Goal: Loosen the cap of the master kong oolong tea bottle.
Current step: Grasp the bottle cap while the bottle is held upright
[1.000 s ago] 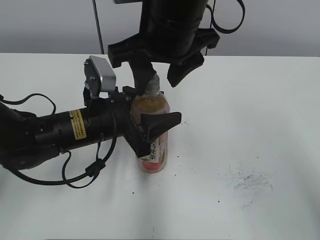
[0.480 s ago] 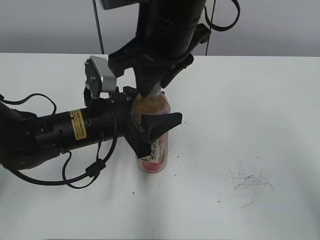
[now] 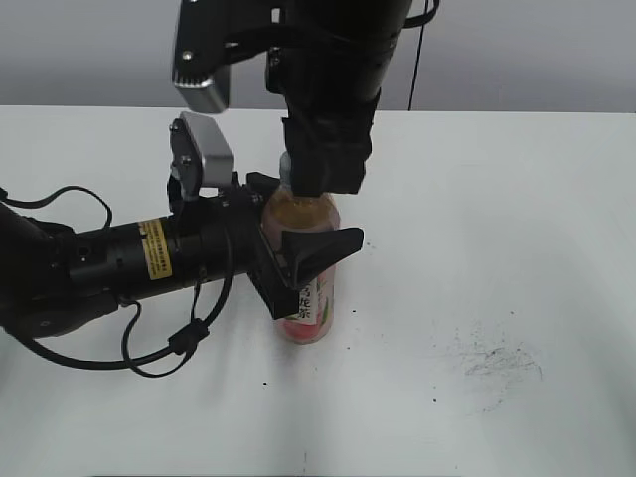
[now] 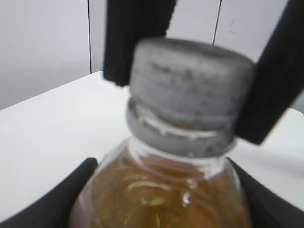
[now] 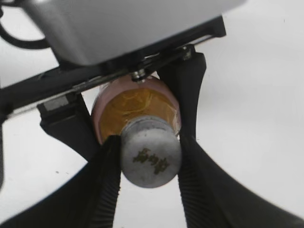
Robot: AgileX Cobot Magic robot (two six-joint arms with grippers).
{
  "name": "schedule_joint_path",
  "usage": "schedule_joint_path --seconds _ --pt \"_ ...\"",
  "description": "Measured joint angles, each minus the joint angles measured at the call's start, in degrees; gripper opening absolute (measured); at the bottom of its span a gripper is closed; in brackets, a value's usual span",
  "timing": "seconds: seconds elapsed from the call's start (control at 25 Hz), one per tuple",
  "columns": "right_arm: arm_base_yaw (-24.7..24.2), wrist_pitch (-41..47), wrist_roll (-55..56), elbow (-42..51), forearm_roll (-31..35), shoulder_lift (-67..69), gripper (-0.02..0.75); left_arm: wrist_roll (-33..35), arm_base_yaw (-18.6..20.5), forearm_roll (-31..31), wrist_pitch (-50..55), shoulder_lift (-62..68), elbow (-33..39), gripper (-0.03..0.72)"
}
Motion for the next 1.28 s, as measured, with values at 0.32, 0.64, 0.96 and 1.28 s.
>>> schedule_joint_path --seconds 0.32,0.64,0.96,1.28 --pt "0.1 0.0 -32.4 -0.1 0.1 -0.1 0.278 0.5 0.0 0.5 -0.1 0.0 0.0 0.447" --pt "0.1 0.0 -66.7 -0.2 1.5 -0.2 0.279 0.9 0.0 0.9 -0.3 0.0 0.0 0.447" --pt "0.1 -0.7 -91.1 -0.2 1.7 -0.2 0.279 0.6 0.0 0.8 -0.3 0.0 0.0 0.447" --pt "0.1 -1.0 -93.9 -0.2 1.9 -0.2 0.279 0.5 0.0 0.8 -0.3 0.0 0.0 0.447"
